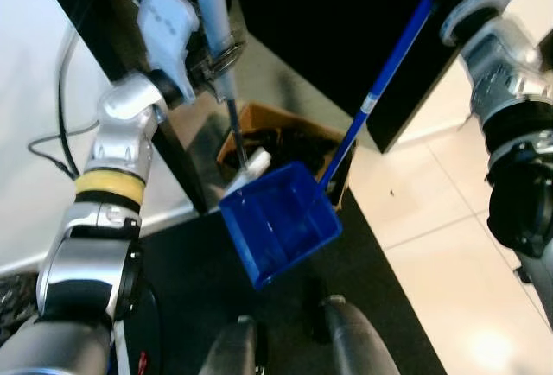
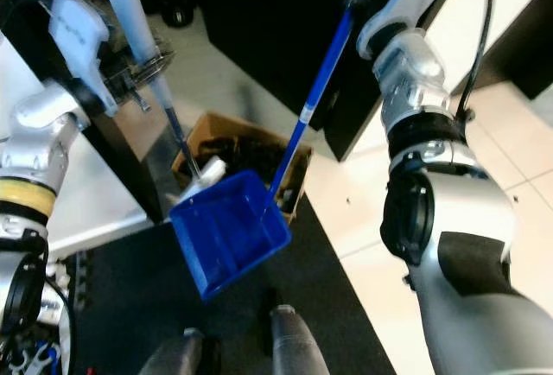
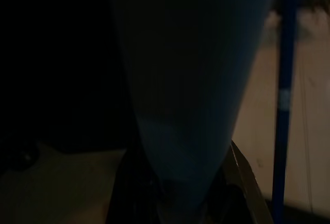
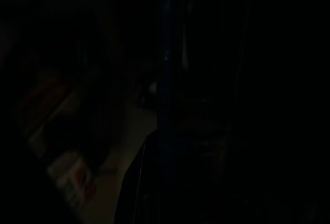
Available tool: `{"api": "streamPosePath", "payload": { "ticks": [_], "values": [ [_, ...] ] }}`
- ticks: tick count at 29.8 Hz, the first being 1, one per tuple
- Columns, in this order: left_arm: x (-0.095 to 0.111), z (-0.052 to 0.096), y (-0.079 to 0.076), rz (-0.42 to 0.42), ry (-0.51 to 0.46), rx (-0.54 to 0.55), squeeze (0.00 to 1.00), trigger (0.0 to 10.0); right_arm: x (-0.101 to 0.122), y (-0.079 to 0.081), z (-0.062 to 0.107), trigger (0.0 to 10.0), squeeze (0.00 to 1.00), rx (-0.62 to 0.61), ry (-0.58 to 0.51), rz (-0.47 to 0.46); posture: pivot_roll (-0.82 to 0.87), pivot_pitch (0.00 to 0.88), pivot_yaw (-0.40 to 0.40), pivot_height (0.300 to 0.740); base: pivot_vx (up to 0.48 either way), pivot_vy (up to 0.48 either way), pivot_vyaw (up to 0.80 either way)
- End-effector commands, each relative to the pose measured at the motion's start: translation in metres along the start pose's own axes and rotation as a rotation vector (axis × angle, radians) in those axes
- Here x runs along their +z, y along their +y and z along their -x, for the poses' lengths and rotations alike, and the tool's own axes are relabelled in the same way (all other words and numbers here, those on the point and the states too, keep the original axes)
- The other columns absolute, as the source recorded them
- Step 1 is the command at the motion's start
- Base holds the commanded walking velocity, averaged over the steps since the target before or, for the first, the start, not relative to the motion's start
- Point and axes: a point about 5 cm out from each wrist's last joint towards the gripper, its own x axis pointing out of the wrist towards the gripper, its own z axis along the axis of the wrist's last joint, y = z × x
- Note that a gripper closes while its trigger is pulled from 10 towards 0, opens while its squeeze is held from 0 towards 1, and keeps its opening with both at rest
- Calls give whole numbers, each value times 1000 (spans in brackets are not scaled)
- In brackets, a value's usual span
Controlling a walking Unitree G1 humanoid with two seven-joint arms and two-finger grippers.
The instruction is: Sweep floor
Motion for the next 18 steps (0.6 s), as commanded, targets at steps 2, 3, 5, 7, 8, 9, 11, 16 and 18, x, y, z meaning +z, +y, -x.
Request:
{"api": "streamPosePath", "payload": {
  "ticks": [2,3,5,7,8,9,11,16,18],
  "values": [
    [-1,16,7,-117,109,-53,0,10000,-14,1,4,10000,0,35,61,15,-4,143,-42,740,0,0,0],
    [-1,16,7,-117,109,-53,0,10000,-14,1,4,10000,0,35,61,15,-4,143,-42,740,0,0,0],
    [-9,28,8,-147,179,-54,0,10000,-33,7,9,10000,0,72,124,51,0,132,-42,740,0,0,0],
    [-13,34,8,-152,210,-45,0,10000,-42,9,12,10000,0,90,147,54,2,130,-41,740,0,0,0],
    [-16,39,8,-153,231,-31,0,10000,-49,11,14,10000,0,102,161,51,3,129,-41,740,0,0,0],
    [-21,43,10,-168,259,21,0,10000,-58,12,18,10000,0,101,170,37,3,124,-40,740,0,0,0],
    [-29,48,12,-172,292,78,0,10000,-69,14,24,10000,0,97,185,15,6,121,-37,740,0,0,0],
    [-50,56,-4,-119,362,119,0,10000,-101,15,41,10000,0,53,232,-24,10,114,-36,740,0,0,0],
    [-56,57,-13,-97,380,111,0,10000,-110,16,47,10000,0,29,243,-32,10,111,-35,740,0,0,0]
  ]
}}
